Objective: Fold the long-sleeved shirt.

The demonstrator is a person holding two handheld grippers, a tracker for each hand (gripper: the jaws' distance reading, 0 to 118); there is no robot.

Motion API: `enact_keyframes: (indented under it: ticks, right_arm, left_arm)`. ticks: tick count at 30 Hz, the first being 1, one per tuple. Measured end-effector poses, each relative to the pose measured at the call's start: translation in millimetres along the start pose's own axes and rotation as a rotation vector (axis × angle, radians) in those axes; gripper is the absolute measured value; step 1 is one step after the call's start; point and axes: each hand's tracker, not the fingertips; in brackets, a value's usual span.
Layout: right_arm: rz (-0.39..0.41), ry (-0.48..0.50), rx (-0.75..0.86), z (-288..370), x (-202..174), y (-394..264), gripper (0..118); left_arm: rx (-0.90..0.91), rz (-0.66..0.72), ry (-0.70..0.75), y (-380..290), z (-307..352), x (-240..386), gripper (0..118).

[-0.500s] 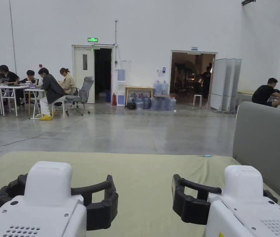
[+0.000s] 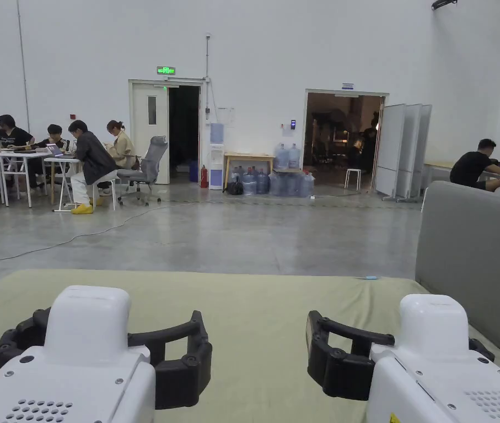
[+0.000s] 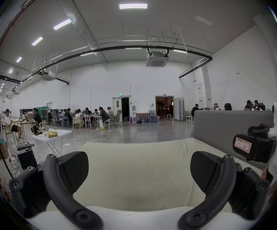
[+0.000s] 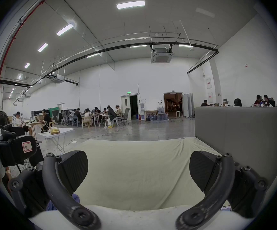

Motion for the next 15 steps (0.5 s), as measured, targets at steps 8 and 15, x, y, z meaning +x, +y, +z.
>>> enact_keyframes:
  ticks: [8, 15]
  right_arm:
    - [0.003, 0.000, 0.002, 0.4, -0.2, 1.1, 118]
    - [-0.001, 0.000, 0.002, 0.5, 0.1, 0.5, 118]
  left_arm:
    - [-0.006, 0.008, -0.002, -0.1, -1.5, 0.1, 118]
    - [-0.006, 0.000, -0.004, 0.2, -1.0, 1.5, 118]
